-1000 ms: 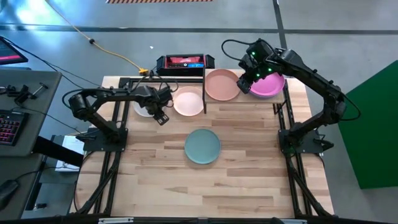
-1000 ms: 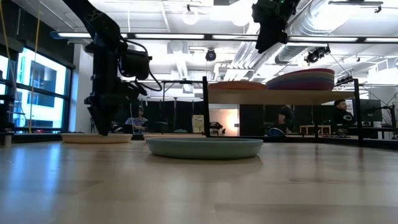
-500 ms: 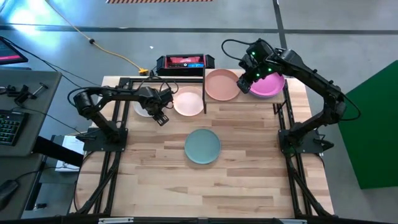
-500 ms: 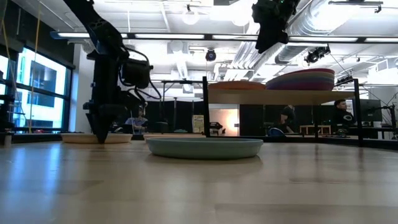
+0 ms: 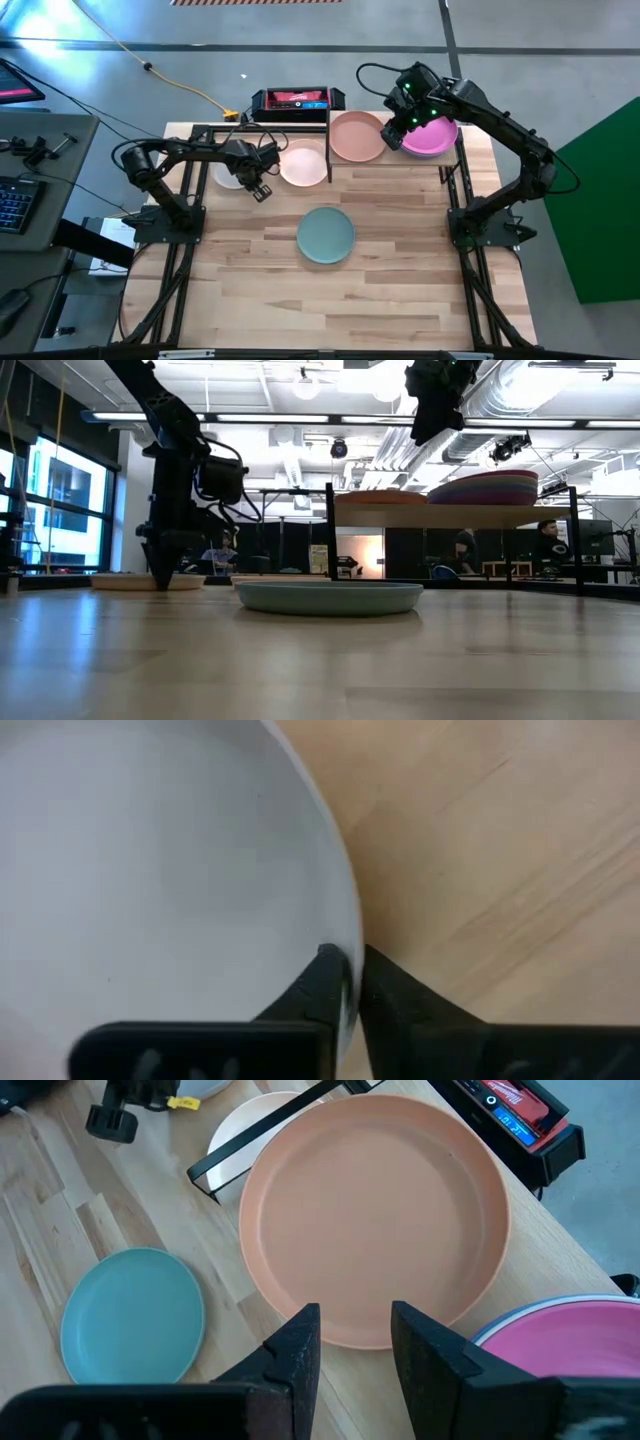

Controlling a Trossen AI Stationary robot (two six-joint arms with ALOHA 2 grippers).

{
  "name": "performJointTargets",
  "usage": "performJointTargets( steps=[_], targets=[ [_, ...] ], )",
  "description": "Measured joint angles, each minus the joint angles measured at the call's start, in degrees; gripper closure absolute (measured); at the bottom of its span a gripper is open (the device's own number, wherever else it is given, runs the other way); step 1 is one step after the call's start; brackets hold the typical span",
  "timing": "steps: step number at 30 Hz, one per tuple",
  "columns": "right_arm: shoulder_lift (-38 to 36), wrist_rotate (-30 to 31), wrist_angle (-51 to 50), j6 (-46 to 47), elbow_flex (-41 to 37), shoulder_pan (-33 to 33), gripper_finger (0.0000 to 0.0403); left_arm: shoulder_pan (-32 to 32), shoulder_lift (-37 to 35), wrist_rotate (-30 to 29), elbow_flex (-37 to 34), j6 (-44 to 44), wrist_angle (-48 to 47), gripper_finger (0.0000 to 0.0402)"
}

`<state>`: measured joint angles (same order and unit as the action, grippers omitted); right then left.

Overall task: Place and stack plates onto a shelf
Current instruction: Stack the white plate on the brown plate on the shelf

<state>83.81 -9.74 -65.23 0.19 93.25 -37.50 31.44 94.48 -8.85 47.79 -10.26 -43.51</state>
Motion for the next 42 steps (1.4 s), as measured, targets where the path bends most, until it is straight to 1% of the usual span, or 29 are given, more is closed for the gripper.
performJointTargets(
  steps=[2, 4, 8, 17, 23, 30, 34, 36, 42],
  targets=[
    [0.0, -0.02, 0.0, 0.02, 0.0, 0.0, 0.0298, 0.0, 0.0, -0.32, -0.02, 0.02, -0.09, 0.0395],
    [0.0, -0.02, 0.01, 0.02, 0.0, 0.0, 0.0298, -0.17, 0.02, -0.29, 0.12, 0.11, -0.48, 0.0395],
    [0.0, -0.02, 0.29, 0.02, 0.0, 0.0, 0.0298, -1.48, 0.35, -1.23, 1.78, 1.37, -4.73, 0.0399],
    [0.0, -0.17, 2.9, 1.46, 0.0, 0.0, 0.0298, -5.58, 0.33, -1.77, 8.04, 2.47, -10.72, 0.0401],
    [0.0, -0.14, 2.95, 2.4, 0.0, 0.0, 0.0298, -7.47, 0.01, -4.61, 12.72, 3.51, -14.84, 0.0401],
    [0.0, 0.15, 2.97, 2.4, 0.0, 0.0, 0.0298, -7.67, -4.49, -5.43, 17.89, 4.13, -17.25, 0.0401],
    [0.0, 1.87, 2.97, 3.08, 0.0, 0.0, 0.0298, -7.87, -7.99, -5.98, 21.37, 5.22, -18.54, 0.0401],
    [0.0, 3.41, 2.98, 3.92, 0.0, 0.0, 0.0298, -7.93, -9.59, -6.79, 23.25, 6.44, -18.56, 0.0401],
    [0.0, 5.07, 2.99, 5.11, 0.0, 0.0, 0.0298, -7.98, -12.89, -10.11, 31.23, 12.48, -18.5, 0.0401]
  ],
)
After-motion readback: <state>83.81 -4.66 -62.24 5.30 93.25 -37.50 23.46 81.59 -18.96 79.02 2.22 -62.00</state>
